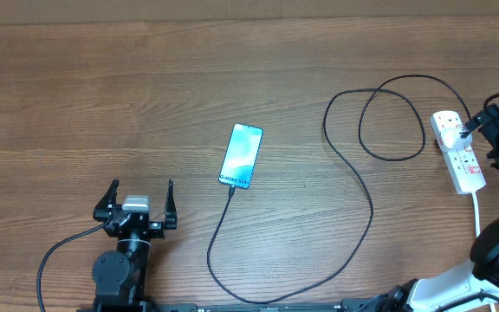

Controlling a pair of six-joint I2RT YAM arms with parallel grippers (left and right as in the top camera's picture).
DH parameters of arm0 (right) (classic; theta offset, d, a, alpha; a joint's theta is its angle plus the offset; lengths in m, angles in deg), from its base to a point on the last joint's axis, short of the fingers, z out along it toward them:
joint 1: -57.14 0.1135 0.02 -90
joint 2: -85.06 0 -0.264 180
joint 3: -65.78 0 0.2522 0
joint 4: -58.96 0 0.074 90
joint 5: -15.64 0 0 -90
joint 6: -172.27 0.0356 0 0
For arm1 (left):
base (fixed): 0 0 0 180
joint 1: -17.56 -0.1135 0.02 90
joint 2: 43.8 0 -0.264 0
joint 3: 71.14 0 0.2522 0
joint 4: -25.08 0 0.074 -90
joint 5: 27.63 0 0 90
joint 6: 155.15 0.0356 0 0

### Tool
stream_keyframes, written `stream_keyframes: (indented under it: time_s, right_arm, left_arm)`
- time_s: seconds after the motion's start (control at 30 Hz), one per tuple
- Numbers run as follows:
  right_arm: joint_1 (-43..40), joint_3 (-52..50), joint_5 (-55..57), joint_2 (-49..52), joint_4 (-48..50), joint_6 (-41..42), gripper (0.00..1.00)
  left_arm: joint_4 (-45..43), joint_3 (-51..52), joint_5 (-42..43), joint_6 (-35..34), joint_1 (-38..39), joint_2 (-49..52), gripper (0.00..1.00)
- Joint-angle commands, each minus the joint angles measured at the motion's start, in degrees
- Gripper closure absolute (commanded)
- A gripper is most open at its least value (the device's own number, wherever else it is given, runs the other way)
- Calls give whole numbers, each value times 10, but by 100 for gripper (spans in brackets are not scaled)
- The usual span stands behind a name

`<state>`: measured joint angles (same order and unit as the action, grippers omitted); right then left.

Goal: Plug charger to phone and switch on socket

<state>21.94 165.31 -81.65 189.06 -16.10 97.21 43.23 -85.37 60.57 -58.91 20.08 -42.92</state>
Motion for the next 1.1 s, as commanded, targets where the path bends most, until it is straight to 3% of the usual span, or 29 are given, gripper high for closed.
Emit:
stream_keyframes:
  time_s: [0.0,0.27,0.73,0.87,1.0,1.07]
  right_arm:
    - [5,1,-3,-73,2,-4,0]
    - [49,1,-3,-180,2,-4,0]
    - [345,1,-3,-232,1,-4,0]
    - [391,-1,77,-247,-19,-22,0]
    - [395,-54,76,-259,-29,-59,0]
    - [395,-134,76,-276,21,-59,0]
  left_arm:
    - [-1,2,-2,11,-3,-6,0]
    - [-1,2,-2,11,-3,-6,0]
    - [-1,2,-2,11,-3,-6,0]
    - [-1,2,-2,11,-3,-6,0]
    - [-1,2,-2,11,-3,-6,0]
    - [-1,2,-2,11,-3,-6,0]
